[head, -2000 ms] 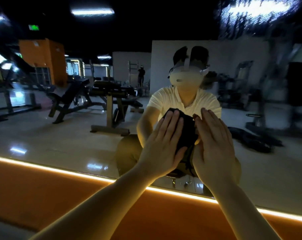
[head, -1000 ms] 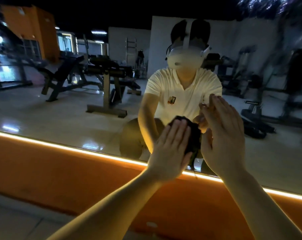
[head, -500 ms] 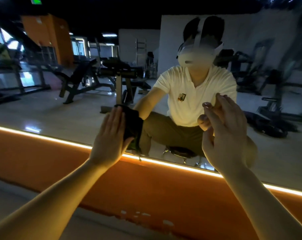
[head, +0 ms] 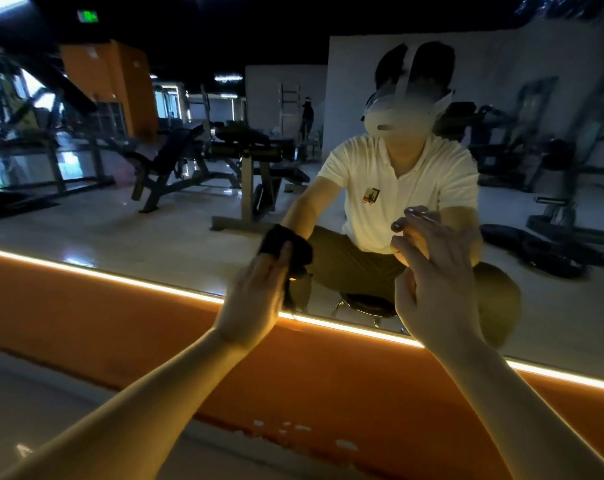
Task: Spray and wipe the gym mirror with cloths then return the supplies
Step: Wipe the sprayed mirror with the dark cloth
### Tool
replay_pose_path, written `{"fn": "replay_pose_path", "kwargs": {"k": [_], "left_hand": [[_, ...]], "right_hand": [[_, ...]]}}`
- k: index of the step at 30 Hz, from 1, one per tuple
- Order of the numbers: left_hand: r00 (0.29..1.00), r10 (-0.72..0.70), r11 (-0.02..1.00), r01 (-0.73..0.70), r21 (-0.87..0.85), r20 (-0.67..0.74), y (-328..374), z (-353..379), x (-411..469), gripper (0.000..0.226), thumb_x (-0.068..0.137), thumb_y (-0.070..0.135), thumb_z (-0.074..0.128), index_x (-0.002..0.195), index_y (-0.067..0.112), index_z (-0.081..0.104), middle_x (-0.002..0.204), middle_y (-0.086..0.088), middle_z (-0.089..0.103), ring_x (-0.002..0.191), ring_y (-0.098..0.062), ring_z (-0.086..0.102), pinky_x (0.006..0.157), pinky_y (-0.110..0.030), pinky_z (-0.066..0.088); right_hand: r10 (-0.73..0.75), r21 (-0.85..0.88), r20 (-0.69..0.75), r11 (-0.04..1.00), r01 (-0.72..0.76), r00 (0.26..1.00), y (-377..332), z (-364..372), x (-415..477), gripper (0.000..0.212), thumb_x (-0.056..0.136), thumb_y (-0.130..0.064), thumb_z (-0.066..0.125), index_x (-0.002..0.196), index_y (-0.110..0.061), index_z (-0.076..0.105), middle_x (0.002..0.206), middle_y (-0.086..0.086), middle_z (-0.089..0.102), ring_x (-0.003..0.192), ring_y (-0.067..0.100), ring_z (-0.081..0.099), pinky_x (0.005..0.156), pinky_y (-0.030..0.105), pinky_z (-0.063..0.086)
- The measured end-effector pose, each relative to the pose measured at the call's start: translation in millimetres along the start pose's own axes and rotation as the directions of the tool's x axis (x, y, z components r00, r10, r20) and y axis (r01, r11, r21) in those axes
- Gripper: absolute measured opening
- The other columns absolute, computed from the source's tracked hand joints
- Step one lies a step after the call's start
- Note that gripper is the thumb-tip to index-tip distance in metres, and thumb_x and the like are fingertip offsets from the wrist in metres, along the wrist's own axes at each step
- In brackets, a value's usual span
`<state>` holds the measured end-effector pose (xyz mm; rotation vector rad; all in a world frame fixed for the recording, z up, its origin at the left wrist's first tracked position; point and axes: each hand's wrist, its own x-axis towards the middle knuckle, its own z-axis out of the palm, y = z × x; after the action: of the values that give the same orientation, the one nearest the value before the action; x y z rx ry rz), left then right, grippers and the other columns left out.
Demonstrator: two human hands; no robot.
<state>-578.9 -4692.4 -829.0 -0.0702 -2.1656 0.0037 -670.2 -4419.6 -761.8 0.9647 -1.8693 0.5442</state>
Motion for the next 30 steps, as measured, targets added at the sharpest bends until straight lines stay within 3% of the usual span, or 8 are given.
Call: {"fn": "replay_pose_path", "kwargs": {"k": [3, 7, 12, 15, 18, 22, 26, 30], "left_hand": [[0.99, 0.121, 0.99, -0.115, -0.082, 0.073, 36, 7, 3, 0.07, 0.086, 0.003, 0.078, 0.148, 0.007, 0.044, 0.13, -0.017, 0.064, 0.11, -0.028, 0.07, 0.087, -0.038, 0.064], [0.984, 0.151, 0.986, -0.143, -0.081, 0.1, 27, 0, -3, 0.045, 0.085, 0.004, 0.079, 0.125, 0.009, 0.059, 0.124, -0.011, 0.067, 0.108, -0.024, 0.072, 0.087, -0.031, 0.063], [0.994, -0.105, 0.993, 0.107, -0.05, 0.031, -22, -24, -19, 0.025, 0.084, -0.002, 0.071, 0.106, 0.01, 0.072, 0.106, -0.006, 0.072, 0.094, -0.016, 0.068, 0.083, -0.022, 0.053], [0.939, -0.338, 0.938, 0.33, 0.108, 0.067, -55, -37, -37, 0.025, 0.078, -0.005, 0.076, 0.098, 0.011, 0.074, 0.095, -0.008, 0.075, 0.078, -0.029, 0.072, 0.063, -0.035, 0.056], [0.895, -0.44, 0.889, 0.422, 0.179, 0.073, -74, -41, -48, 0.02, 0.08, -0.003, 0.079, 0.094, 0.011, 0.075, 0.087, -0.004, 0.076, 0.068, -0.025, 0.072, 0.057, -0.024, 0.046], [0.916, -0.392, 0.914, 0.378, 0.144, 0.085, -59, -37, -45, 0.019, 0.076, -0.003, 0.083, 0.077, 0.014, 0.073, 0.069, 0.003, 0.07, 0.054, -0.008, 0.049, 0.056, -0.009, 0.027], [0.912, -0.375, 0.926, 0.36, 0.11, 0.165, -45, -27, -48, 0.019, 0.074, -0.003, 0.085, 0.076, 0.012, 0.074, 0.069, 0.003, 0.071, 0.059, -0.018, 0.066, 0.061, -0.026, 0.051], [0.926, -0.312, 0.949, 0.293, 0.118, 0.212, -30, -28, -42, 0.021, 0.073, -0.002, 0.087, 0.073, 0.012, 0.072, 0.069, 0.002, 0.07, 0.062, -0.021, 0.068, 0.063, -0.028, 0.051]], "right_hand": [[0.018, -0.006, 0.023, 1.0, -0.018, 1.0, -2, 1, -1, 0.043, 0.09, -0.015, 0.044, 0.123, -0.003, 0.069, 0.147, 0.018, 0.051, 0.144, 0.033, 0.041, 0.118, 0.055, 0.033], [0.027, -0.008, 0.009, 1.0, -0.027, 1.0, -3, 2, 3, 0.042, 0.089, -0.016, 0.044, 0.12, -0.004, 0.07, 0.146, 0.017, 0.052, 0.144, 0.032, 0.042, 0.124, 0.047, 0.025], [0.02, -0.011, -0.028, 1.0, -0.02, 0.999, -6, 5, 4, 0.038, 0.088, -0.013, 0.048, 0.117, -0.003, 0.071, 0.143, 0.018, 0.055, 0.14, 0.034, 0.044, 0.119, 0.051, 0.031], [0.02, -0.015, -0.03, 1.0, -0.02, 0.999, -7, 6, 4, 0.037, 0.088, -0.013, 0.048, 0.116, -0.003, 0.071, 0.142, 0.019, 0.055, 0.139, 0.034, 0.043, 0.114, 0.057, 0.035], [0.027, -0.011, -0.029, 1.0, -0.027, 0.999, -8, 7, 3, 0.037, 0.088, -0.013, 0.047, 0.116, -0.004, 0.071, 0.143, 0.018, 0.055, 0.14, 0.033, 0.043, 0.115, 0.056, 0.034], [0.03, 0.0, -0.03, 1.0, -0.03, 0.999, -8, 7, 2, 0.039, 0.088, -0.013, 0.047, 0.117, -0.004, 0.071, 0.143, 0.018, 0.054, 0.139, 0.033, 0.043, 0.115, 0.054, 0.034], [0.035, 0.016, -0.018, 0.999, -0.034, 0.999, -6, 6, 2, 0.041, 0.09, -0.016, 0.044, 0.119, -0.005, 0.071, 0.143, 0.018, 0.055, 0.139, 0.033, 0.043, 0.113, 0.058, 0.036], [0.038, 0.023, -0.005, 0.999, -0.038, 0.999, -5, 3, 0, 0.043, 0.091, -0.019, 0.042, 0.12, -0.005, 0.071, 0.142, 0.017, 0.056, 0.138, 0.032, 0.045, 0.115, 0.055, 0.036]]}}
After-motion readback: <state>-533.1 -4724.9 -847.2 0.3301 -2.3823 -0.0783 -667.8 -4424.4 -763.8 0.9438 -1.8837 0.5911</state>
